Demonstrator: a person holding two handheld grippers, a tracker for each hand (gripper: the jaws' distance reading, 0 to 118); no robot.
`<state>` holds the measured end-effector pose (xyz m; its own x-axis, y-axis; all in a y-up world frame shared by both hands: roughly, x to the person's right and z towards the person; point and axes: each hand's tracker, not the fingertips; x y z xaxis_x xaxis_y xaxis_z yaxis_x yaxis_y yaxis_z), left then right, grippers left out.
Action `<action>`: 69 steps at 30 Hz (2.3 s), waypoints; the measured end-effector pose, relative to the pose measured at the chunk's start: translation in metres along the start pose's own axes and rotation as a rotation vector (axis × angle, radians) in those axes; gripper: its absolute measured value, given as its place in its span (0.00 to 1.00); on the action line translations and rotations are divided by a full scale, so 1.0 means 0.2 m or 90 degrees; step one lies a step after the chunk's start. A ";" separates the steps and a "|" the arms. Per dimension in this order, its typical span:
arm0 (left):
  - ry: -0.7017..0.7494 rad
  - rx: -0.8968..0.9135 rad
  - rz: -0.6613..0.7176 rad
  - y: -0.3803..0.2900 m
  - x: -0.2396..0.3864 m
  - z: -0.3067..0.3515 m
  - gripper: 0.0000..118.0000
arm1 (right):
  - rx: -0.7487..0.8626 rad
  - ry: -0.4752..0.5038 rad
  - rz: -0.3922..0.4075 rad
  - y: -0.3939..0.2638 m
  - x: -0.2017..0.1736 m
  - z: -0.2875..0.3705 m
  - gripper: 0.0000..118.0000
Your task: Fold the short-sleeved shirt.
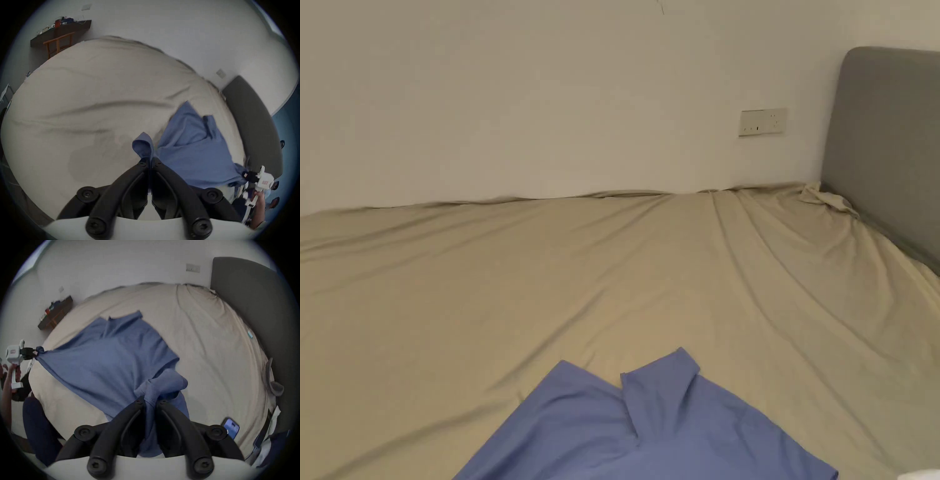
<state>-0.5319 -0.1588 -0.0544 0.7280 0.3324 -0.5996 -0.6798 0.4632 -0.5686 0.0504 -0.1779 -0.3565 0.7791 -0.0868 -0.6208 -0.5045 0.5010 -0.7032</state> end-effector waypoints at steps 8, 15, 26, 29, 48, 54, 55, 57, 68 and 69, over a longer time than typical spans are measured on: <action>0.084 -0.181 -0.034 -0.10 -0.14 -0.34 0.00 | -0.129 -0.003 -0.005 -0.08 -0.01 -0.25 0.09; 0.083 -0.138 -0.009 -0.10 -0.19 -0.31 0.96 | -0.142 -0.049 -0.059 -0.05 0.05 -0.27 0.84; -0.001 0.228 0.026 -0.26 0.22 0.46 1.00 | 0.268 0.028 -0.092 0.23 -0.15 0.61 0.92; 0.051 0.164 0.045 -0.35 0.21 0.35 0.99 | 0.307 0.041 -0.073 0.20 -0.31 0.61 0.87; 0.258 -0.043 0.083 -0.20 -0.07 -0.48 0.99 | 0.277 0.072 0.006 0.23 -0.42 0.40 0.03; 0.206 0.014 0.043 -0.20 0.02 -0.45 0.11 | 0.258 0.048 0.012 0.29 -0.36 0.33 0.03; 0.189 0.036 0.028 -0.20 0.05 -0.43 0.11 | 0.257 0.049 0.007 0.31 -0.34 0.31 0.03; 0.166 0.045 0.015 -0.21 0.11 -0.39 0.03 | 0.259 0.058 -0.014 0.33 -0.30 0.26 0.03; 0.078 0.058 0.034 -0.18 0.25 -0.20 0.03 | 0.075 0.037 0.005 0.82 0.03 -0.43 1.00; 0.078 0.058 0.028 -0.18 0.27 -0.19 0.03 | 0.039 0.028 0.008 0.86 0.04 -0.52 1.00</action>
<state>-0.4712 -0.1876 -0.0882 0.6779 0.2541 -0.6899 -0.6957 0.5252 -0.4901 -0.0686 -0.1830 -0.5189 0.7547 -0.1173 -0.6455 -0.4895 0.5545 -0.6730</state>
